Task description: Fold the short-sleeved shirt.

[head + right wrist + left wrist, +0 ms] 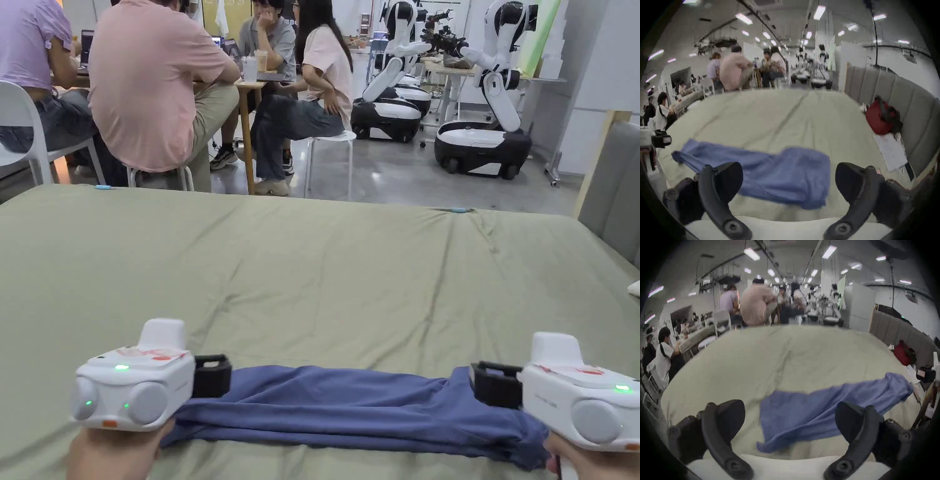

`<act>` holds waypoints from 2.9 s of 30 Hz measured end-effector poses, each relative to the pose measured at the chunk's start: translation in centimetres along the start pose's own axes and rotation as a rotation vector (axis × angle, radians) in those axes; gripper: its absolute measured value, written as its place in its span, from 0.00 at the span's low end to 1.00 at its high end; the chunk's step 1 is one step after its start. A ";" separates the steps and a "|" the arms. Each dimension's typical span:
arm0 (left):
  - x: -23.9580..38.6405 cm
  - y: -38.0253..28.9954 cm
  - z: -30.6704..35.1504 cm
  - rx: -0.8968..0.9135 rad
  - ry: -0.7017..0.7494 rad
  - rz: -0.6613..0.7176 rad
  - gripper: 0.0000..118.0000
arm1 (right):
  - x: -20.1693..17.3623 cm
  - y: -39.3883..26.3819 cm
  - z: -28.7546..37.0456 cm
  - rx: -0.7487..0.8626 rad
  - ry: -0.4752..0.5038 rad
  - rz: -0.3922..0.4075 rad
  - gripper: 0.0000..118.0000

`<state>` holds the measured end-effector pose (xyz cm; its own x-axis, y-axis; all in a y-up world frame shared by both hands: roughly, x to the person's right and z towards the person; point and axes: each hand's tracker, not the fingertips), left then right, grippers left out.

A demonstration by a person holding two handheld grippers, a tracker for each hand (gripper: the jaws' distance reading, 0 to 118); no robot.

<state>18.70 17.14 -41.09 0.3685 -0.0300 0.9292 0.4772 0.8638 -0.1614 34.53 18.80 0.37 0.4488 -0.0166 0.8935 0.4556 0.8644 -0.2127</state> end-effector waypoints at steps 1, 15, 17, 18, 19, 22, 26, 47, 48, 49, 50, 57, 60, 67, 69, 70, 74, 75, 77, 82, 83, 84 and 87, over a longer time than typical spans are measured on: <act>1.4 0.6 0.5 0.042 -0.004 -0.012 0.96 | -1.4 0.6 0.4 0.039 0.011 0.006 0.97; 1.4 0.4 0.1 0.094 -0.025 0.062 0.00 | -11.8 -0.2 0.0 0.240 0.000 0.154 0.00; -3.3 -0.5 -0.7 0.026 -0.054 0.233 0.00 | -12.1 -0.3 -0.6 0.217 0.018 0.129 0.00; -5.7 -1.5 -1.4 -0.010 -0.075 0.307 0.00 | -12.3 -0.5 -1.0 0.212 0.019 0.126 0.00; -7.7 -2.4 -2.0 -0.039 -0.093 0.377 0.09 | -13.1 -0.3 -1.3 0.199 0.020 0.130 0.00; -12.4 -5.6 -3.9 -0.145 -0.164 0.558 1.00 | -13.8 -0.7 -2.5 0.157 0.034 0.138 0.00; -14.8 -9.0 -6.2 -0.225 -0.302 0.839 0.95 | -15.0 -0.8 -3.9 0.132 0.029 0.143 0.00; -12.7 -5.2 -9.6 -0.181 -0.210 0.511 0.04 | -16.4 -0.7 -6.3 0.078 0.020 0.170 0.00; -11.8 -4.3 -9.0 -0.169 -0.186 0.420 0.04 | -16.3 -0.7 -6.3 0.080 0.025 0.169 0.00; -10.5 -3.5 -8.4 -0.156 -0.167 0.329 0.04 | -16.3 -0.7 -6.2 0.082 0.026 0.168 0.00; -8.6 -2.7 -8.0 -0.135 -0.133 0.212 0.04 | -16.1 -0.7 -6.1 0.085 0.028 0.166 0.00; 7.7 -1.3 -6.3 -0.022 -0.045 -0.384 0.04 | -12.9 -0.8 -4.4 0.102 0.021 0.160 0.00; 12.9 -3.8 -7.4 -0.051 -0.113 -0.481 0.04 | -11.1 -1.1 -3.6 0.103 0.007 0.150 0.00; 15.6 -7.0 -9.5 -0.167 -0.179 -0.398 0.50 | -7.5 -1.8 -2.3 0.110 0.001 0.137 0.00; 13.9 -4.2 -8.1 -0.201 -0.331 -0.159 0.88 | -7.0 -1.9 -2.2 0.114 0.010 0.125 0.00; 13.2 -2.7 -6.9 -0.177 -0.391 -0.052 0.87 | -6.9 -2.0 -2.2 0.116 0.011 0.122 0.00; 9.5 0.1 -5.2 -0.122 -0.428 0.121 0.77 | -6.6 -2.3 -2.4 0.117 0.036 0.081 0.00; 8.6 0.3 -5.3 -0.123 -0.372 0.128 0.74 | -6.5 -2.5 -2.6 0.115 0.044 0.070 0.00; 7.3 -0.2 -6.5 -0.174 -0.321 0.159 0.34 | -6.6 -2.9 -2.7 0.110 0.051 0.065 0.00; 9.1 -3.7 -10.3 -0.341 -0.464 0.240 0.00 | -6.2 -3.5 -3.2 0.094 0.055 0.058 0.00; 10.3 -4.5 -10.8 -0.370 -0.508 0.237 0.00 | -6.0 -3.5 -3.3 0.093 0.051 0.057 0.00; 11.5 -5.1 -11.1 -0.390 -0.514 0.230 0.00 | -5.9 -3.5 -3.3 0.092 0.048 0.057 0.00; 15.0 -6.2 -11.6 -0.386 -0.514 0.215 0.00 | -5.6 -3.5 -3.3 0.088 0.039 0.055 0.00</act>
<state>30.53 5.54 -30.03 0.1064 0.4477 0.8878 0.7220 0.5792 -0.3785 33.01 14.23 -5.17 0.5020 0.0142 0.8648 0.3611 0.9051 -0.2244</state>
